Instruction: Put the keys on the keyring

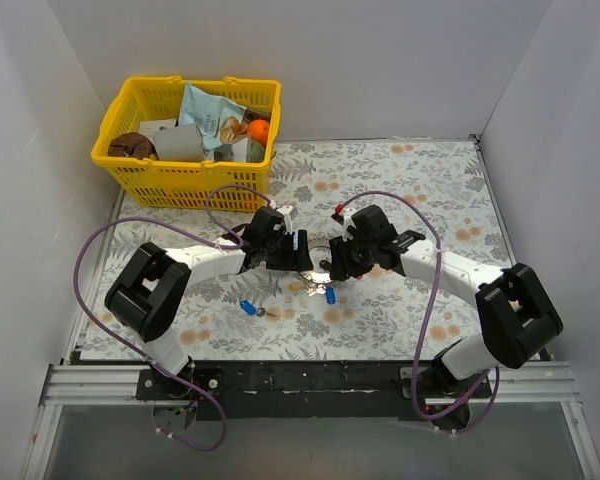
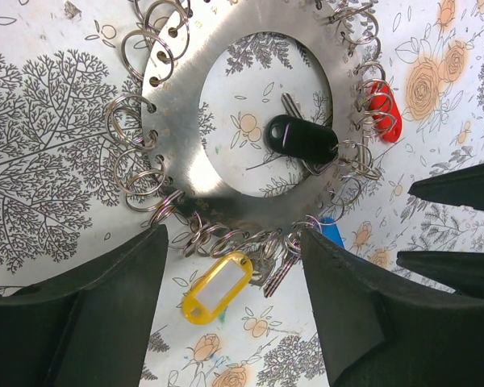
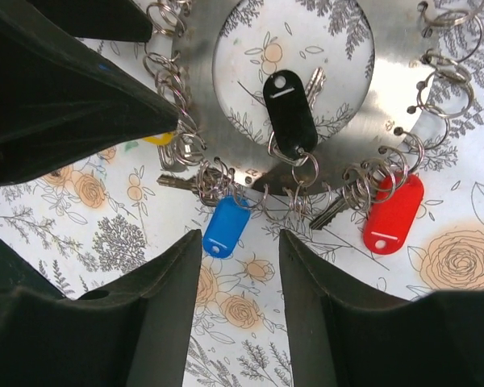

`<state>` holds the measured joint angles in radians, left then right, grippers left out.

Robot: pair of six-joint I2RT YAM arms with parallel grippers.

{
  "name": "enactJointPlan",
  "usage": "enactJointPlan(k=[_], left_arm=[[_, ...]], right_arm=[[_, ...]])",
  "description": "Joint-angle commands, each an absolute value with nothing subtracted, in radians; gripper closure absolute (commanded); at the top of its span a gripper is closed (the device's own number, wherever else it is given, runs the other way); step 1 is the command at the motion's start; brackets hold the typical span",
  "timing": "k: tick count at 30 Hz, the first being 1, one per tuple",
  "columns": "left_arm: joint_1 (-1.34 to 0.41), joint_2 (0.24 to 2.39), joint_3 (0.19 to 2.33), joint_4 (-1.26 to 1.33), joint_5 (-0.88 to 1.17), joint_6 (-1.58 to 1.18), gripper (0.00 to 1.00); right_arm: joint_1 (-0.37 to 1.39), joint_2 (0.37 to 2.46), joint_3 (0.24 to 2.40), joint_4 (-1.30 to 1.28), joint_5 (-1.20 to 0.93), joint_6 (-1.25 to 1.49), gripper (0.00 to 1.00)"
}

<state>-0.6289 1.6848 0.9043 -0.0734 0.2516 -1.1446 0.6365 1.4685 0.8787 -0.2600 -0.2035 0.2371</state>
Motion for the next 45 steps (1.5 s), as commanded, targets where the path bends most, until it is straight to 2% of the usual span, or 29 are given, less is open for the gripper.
enactJointPlan(k=[1,13,21,30,45], left_arm=[[-0.632,1.652,0.890,-0.051,0.259,-1.137,0.33],[-0.634,1.652,0.888,-0.048,0.264,-1.137,0.33],[-0.632,1.651,0.896,-0.052,0.261,-1.132,0.33],[-0.632,1.644,0.899,-0.057,0.265,-1.132,0.33],[-0.632,1.648,0.899,-0.064,0.256,-1.131,0.33]], right_arm=[[0.615,1.463,0.853,-0.229,-0.213,0.267,0.50],[0.505,1.440,0.778,-0.164,-0.276,0.282,0.56],[0.463,1.451,0.825,-0.183,-0.255,0.233,0.57],[0.431,1.509,0.845,-0.143,-0.294,0.218,0.64],[0.419,1.598,0.911,-0.137,-0.331,0.204,0.65]])
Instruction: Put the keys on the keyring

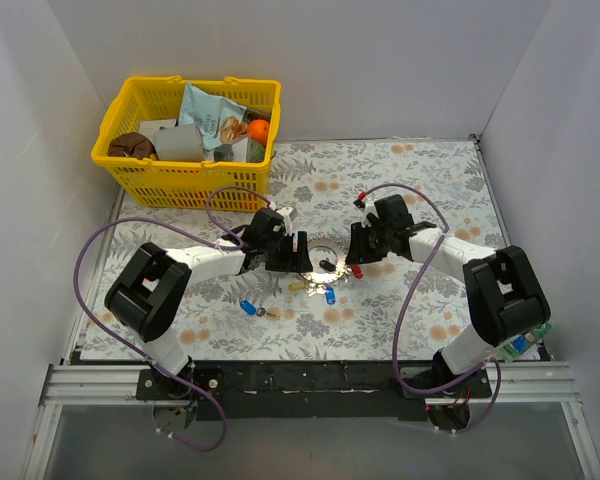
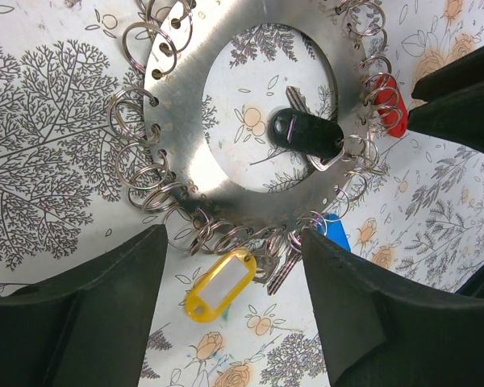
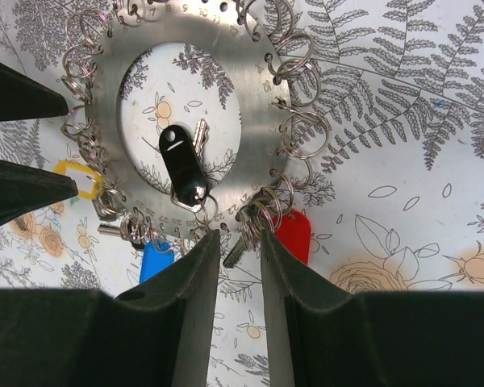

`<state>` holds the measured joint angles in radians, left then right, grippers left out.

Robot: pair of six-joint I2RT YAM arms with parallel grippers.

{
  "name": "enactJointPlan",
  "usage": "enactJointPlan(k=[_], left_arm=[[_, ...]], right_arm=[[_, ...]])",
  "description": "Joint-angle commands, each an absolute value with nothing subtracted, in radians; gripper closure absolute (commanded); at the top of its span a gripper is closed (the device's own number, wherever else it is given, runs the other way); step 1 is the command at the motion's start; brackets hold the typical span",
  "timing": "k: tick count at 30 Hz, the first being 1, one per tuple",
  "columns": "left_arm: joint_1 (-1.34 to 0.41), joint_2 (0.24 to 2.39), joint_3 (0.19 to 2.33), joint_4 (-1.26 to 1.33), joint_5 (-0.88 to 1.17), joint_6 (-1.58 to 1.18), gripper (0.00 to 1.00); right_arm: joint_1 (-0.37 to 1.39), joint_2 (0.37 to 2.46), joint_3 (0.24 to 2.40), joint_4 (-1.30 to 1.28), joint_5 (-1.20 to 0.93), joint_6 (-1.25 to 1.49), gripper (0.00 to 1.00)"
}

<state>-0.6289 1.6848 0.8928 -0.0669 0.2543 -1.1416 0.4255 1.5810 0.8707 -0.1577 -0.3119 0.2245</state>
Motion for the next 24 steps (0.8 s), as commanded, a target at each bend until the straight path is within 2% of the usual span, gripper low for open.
enactJointPlan(k=[1,17,24], left_arm=[[-0.632,1.646,0.897,-0.064,0.255,-1.131,0.33],[-0.632,1.644,0.899,-0.069,0.250,-1.129,0.33],[-0.632,1.644,0.899,-0.071,0.249,-1.126,0.33]], right_arm=[[0.419,1.598,0.911,-0.133,-0.333,0.204,0.65],[0.416,1.634,0.893,-0.112,-0.351,0.206,0.66],[0.416,1.628,0.876,-0.104,-0.387,0.209,0.72]])
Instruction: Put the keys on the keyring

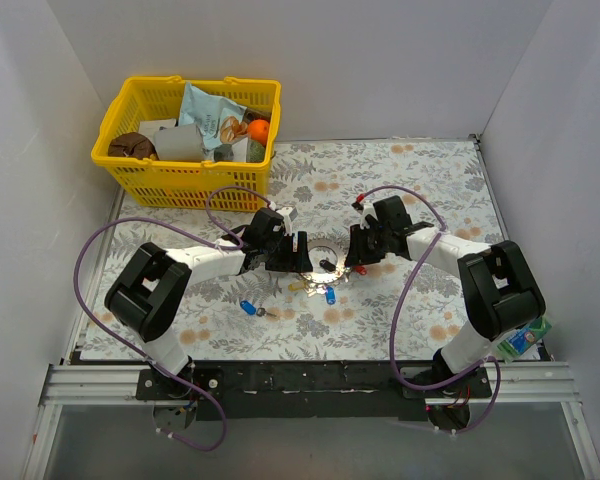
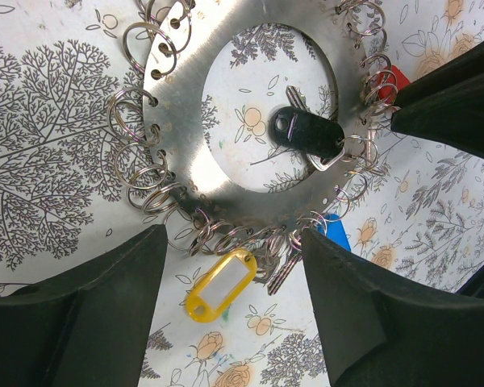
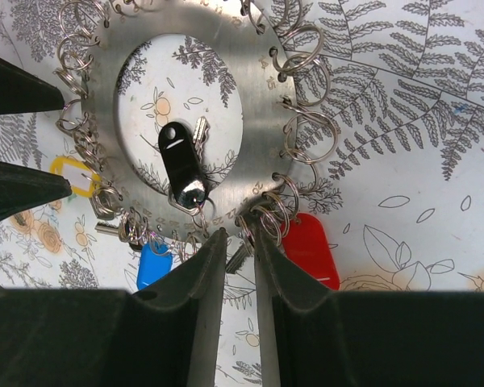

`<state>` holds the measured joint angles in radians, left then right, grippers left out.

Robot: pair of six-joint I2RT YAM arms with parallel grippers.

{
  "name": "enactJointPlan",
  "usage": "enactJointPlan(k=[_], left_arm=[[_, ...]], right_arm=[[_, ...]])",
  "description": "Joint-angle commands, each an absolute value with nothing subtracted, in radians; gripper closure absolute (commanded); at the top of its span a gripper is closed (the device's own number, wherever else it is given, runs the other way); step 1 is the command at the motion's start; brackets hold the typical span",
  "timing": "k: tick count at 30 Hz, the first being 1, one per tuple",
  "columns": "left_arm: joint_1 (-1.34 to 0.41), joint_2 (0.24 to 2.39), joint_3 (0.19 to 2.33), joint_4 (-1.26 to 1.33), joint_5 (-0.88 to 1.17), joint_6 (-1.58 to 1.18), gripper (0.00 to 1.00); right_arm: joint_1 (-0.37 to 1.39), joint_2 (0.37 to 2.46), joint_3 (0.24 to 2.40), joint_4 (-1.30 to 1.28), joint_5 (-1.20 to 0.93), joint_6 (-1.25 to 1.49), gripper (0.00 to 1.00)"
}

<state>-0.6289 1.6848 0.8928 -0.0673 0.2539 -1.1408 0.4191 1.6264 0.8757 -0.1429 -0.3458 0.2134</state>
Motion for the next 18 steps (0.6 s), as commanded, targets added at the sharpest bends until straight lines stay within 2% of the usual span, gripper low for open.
enactJointPlan(k=[1,18], left_arm=[[-0.632,1.646,0.899,-0.071,0.247,-1.126,0.33],[-0.632,1.651,0.904,-0.072,0.250,-1.123,0.33]], right_arm=[[0.416,1.626,0.873,-0.100,-0.390,0.210,0.73],[0.416,1.641,0.864,-0.124,-0.356,0.199,0.75]])
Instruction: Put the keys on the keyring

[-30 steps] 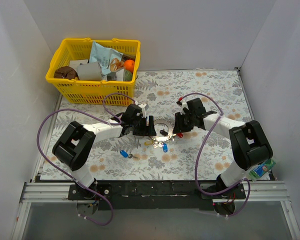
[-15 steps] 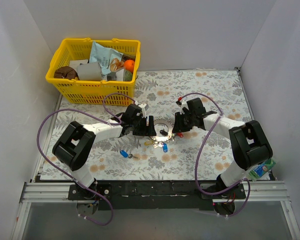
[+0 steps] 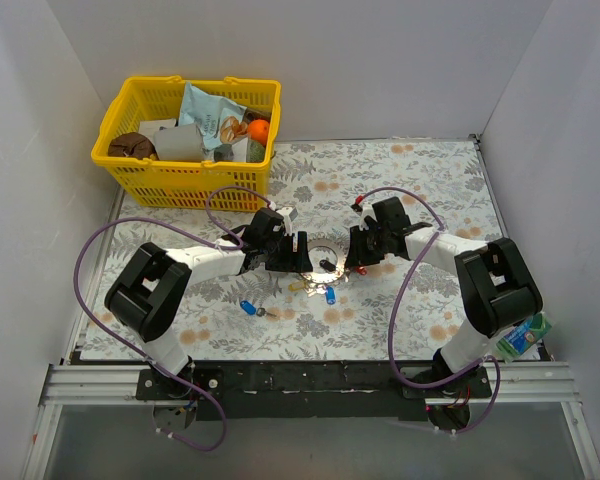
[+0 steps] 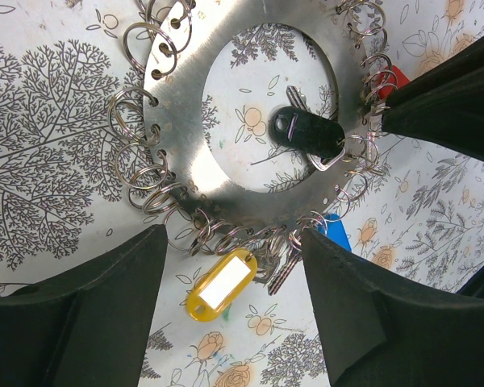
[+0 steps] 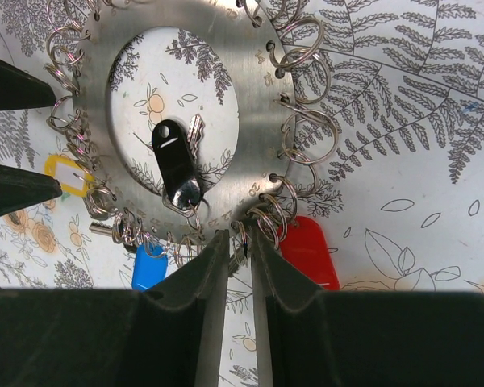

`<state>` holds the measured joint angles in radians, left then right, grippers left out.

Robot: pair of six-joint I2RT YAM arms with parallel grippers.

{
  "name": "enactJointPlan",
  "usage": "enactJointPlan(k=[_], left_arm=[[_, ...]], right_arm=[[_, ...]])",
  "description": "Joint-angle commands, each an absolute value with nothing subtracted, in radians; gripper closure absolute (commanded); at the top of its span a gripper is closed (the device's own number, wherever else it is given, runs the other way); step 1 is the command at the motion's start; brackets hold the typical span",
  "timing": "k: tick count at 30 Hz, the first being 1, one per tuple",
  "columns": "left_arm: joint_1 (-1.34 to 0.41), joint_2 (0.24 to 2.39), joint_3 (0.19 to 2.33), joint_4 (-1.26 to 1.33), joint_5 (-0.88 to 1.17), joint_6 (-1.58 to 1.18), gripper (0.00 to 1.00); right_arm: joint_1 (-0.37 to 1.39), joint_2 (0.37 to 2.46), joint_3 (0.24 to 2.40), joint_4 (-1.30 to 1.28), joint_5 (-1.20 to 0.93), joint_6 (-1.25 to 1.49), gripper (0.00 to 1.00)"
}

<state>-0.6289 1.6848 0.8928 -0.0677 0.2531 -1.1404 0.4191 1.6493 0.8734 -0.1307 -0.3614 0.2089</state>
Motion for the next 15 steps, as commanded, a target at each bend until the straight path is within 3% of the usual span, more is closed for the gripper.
enactJointPlan(k=[1,15], left_arm=[[-0.632,1.652,0.907,-0.072,0.249,-1.123,0.33],[-0.634,1.652,0.907,-0.071,0.249,-1.123,0.33]], right_arm=[[0.416,1.638,0.862,-0.123,-0.357,0.199,0.76],[0.416,1.602,0.836,-0.118,-0.365,0.227,0.82]])
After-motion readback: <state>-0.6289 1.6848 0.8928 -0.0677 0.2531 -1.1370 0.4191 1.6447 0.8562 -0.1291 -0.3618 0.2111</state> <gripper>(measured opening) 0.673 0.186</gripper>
